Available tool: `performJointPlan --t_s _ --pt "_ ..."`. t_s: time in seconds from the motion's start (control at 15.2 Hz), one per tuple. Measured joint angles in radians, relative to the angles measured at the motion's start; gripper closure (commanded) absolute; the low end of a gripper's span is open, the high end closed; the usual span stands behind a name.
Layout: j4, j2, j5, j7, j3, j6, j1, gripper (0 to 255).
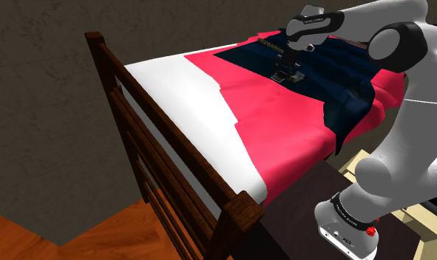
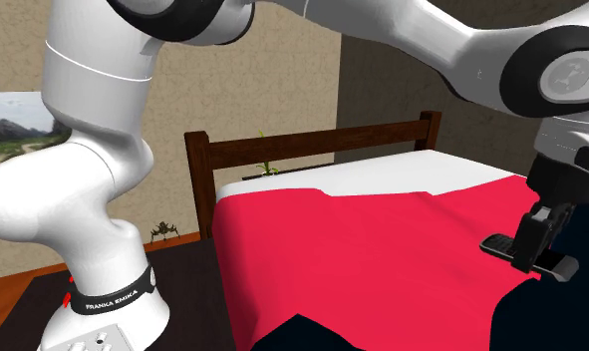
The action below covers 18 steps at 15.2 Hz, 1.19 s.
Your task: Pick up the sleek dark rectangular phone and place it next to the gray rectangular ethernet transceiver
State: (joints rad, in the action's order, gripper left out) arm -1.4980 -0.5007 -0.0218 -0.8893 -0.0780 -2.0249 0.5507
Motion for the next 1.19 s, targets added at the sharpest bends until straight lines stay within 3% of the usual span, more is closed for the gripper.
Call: performJointPlan --t_s 0.4,0.86,0.92,1.19 --pt "-0.04 -0.03 0.001 0.005 0.002 -0.069 0.002 255" --pt "-0.046 -0.035 0.001 0.004 0.001 -0.082 0.0 255" --pt "-0.046 -0.036 0.001 0.004 0.001 -0.082 0.0 0" --pt "-0.046 -0.035 0.001 0.004 0.001 -0.082 0.0 0"
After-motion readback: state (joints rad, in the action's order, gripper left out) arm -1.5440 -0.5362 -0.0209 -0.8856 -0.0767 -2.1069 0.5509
